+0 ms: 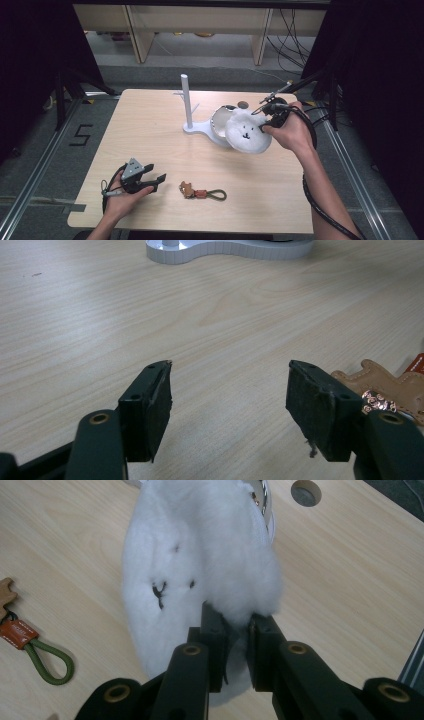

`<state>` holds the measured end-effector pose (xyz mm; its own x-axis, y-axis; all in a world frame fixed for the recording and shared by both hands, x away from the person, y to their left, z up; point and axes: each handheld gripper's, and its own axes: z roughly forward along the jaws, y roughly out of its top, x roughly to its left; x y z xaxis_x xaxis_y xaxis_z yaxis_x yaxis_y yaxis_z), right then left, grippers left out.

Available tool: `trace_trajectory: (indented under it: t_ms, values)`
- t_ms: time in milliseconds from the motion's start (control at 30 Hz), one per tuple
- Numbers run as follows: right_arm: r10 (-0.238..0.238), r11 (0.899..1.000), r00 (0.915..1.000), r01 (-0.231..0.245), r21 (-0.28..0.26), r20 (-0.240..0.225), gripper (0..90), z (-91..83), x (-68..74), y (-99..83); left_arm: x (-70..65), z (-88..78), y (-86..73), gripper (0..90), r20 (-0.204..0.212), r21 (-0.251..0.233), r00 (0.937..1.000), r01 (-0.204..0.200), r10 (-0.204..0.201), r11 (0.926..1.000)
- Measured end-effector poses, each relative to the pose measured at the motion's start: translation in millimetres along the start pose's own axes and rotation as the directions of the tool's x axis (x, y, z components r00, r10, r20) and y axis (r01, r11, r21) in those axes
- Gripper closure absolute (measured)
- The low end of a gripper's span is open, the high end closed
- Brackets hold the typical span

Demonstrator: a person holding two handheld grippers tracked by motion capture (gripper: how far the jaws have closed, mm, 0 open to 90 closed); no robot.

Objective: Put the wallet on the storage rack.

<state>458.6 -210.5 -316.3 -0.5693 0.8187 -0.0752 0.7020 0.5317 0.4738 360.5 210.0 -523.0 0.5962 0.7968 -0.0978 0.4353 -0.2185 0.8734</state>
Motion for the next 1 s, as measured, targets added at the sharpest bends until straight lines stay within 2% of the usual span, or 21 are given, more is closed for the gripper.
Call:
trace_trajectory:
  t_ms: [233, 433, 467, 500, 533, 667, 800, 833, 867, 967, 1000]
  values:
    - [0.008, 1.0, 1.0, -0.008, -0.007, -0.001, 81.3, 0.0, 0.0, 5.8, -0.1, 0.0, 0.0, 34.0, 0.0, -0.001, 1.0, -0.002, 0.002, 1.0]
    - [-0.012, 1.0, 0.9999, 0.012, -0.019, 0.007, 81.3, 0.1, -0.4, 10.1, 0.1, 0.1, 0.2, 34.1, 0.0, 0.002, 1.0, -0.003, 0.003, 1.0]
    - [-0.038, 0.999, 0.9992, 0.038, -0.028, 0.015, 81.3, 0.3, -1.8, 11.7, -0.1, 0.2, 0.2, 34.0, 0.0, 0.001, 1.0, -0.003, 0.003, 1.0]
    - [-0.038, 0.999, 0.9992, 0.038, -0.028, 0.015, 81.3, 0.3, -1.8, 11.7, -0.1, 0.2, 0.2, 34.0, 0.0, 0.001, 1.0, -0.003, 0.003, 1.0]
    - [-0.013, 1.0, 0.9999, 0.013, -0.017, 0.006, 81.3, 0.0, -0.1, 12.3, -0.2, 0.2, 0.2, 34.0, 0.0, 0.002, 1.0, -0.003, 0.003, 1.0]
    - [-0.01, 1.0, 0.9999, 0.01, -0.013, 0.01, 81.3, 1.2, 0.2, 15.0, 0.0, 0.3, 0.3, 34.1, 0.0, 0.003, 1.0, -0.002, 0.002, 1.0]
    - [-0.018, 1.0, 0.9998, 0.018, -0.019, 0.011, 81.3, 2.2, 0.7, 17.7, -0.1, 0.6, 0.4, 34.0, 0.0, 0.002, 1.0, -0.003, 0.003, 1.0]
    - [-0.051, 0.998, 0.9985, 0.052, -0.03, 0.021, 81.3, 3.0, -1.3, 18.9, -0.2, 0.7, 0.4, 34.0, 0.001, 0.001, 1.0, -0.001, 0.001, 1.0]
    - [-0.056, 0.998, 0.9981, 0.057, -0.033, 0.023, 81.3, 4.0, -2.2, 19.7, 0.0, 0.6, 0.4, 34.1, 0.0, 0.001, 1.0, -0.002, 0.002, 1.0]
    - [-0.064, 0.997, 0.9976, 0.065, -0.042, 0.025, 81.3, 6.9, -2.0, 22.2, 0.0, 0.5, 0.4, 34.0, -0.001, 0.001, 1.0, 0.0, 0.0, 1.0]
    - [-0.053, 0.998, 0.9983, 0.054, -0.032, 0.026, 81.3, 6.8, -1.2, 22.7, 0.0, 0.4, 0.4, 34.0, -0.001, 0.001, 1.0, -0.001, 0.001, 1.0]
